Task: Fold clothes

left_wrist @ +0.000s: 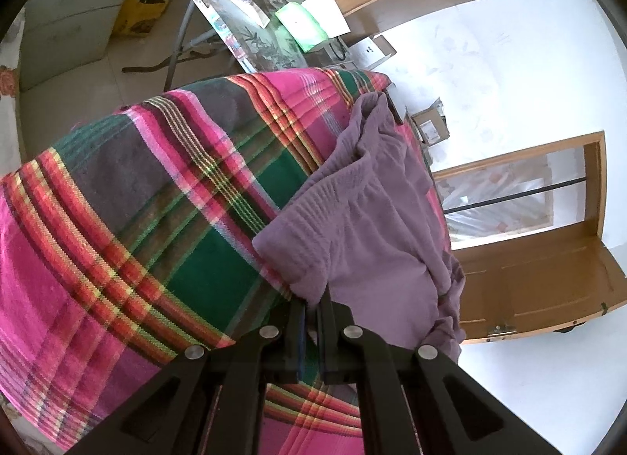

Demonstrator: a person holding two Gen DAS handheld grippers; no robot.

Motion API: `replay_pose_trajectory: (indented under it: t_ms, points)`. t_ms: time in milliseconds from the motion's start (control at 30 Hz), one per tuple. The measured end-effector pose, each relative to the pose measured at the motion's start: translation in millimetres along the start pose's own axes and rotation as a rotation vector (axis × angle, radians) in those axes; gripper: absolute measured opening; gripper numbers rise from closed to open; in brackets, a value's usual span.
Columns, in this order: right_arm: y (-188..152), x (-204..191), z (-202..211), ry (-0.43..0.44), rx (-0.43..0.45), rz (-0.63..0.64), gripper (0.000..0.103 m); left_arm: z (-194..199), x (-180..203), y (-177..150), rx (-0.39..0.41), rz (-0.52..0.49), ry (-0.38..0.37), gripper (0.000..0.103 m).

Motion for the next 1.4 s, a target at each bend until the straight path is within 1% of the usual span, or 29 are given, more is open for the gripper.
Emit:
replay_pose_trajectory:
  t_ms: [100,167,200,300,433,567,900,1133,1400]
  points:
    - [2.0,-3.3,-3.9,-0.023,0.013,0.017,0.040,-1.4,0.5,-1.3,-0.006,-0.003,0.007,0.004]
    - [1.9,-5.0,-4.9,-0.031,0.019,0.036,0.022,-2.1,-0.6,-1.1,-0.009,-0.001,0.011,0.004]
    - [2.3,-5.6,-4.1,-0.039,0.027,0.050,0.007,-2.6,-1.2,-1.0,-0.011,0.002,0.011,0.004]
    - [3.5,-6.7,3.0,-0.049,0.062,0.076,0.005,-4.2,-2.3,-1.5,-0.015,-0.002,0.020,0.004]
    - [11.6,-0.4,26.5,-0.061,0.146,0.072,0.005,-7.0,-3.6,-2.0,-0.020,0.002,0.027,0.004]
    - [24.9,8.6,42.9,-0.099,0.206,0.071,0.005,-6.8,-1.6,-2.6,-0.020,0.004,0.030,0.004]
    - [44.7,33.1,64.7,-0.176,0.293,0.056,0.005,-7.9,-0.5,-0.9,-0.018,0.006,0.048,0.004]
    - [59.9,55.3,84.4,-0.234,0.362,0.007,0.005,-9.6,0.7,1.2,-0.018,0.009,0.060,0.004]
    - [77.6,85.0,101.1,-0.329,0.422,-0.049,0.005,-10.1,-0.8,3.1,-0.018,0.017,0.061,0.004]
Point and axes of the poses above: each gripper's, at about its wrist camera, not at the fingertips, and z roughly against the way its jaws point, x to its right, y to its top, the point moved 2 cm from there along -z, roughly the way its jaws point, and after that the axes turned 11 degrees about -z, right-handed, at the moved point
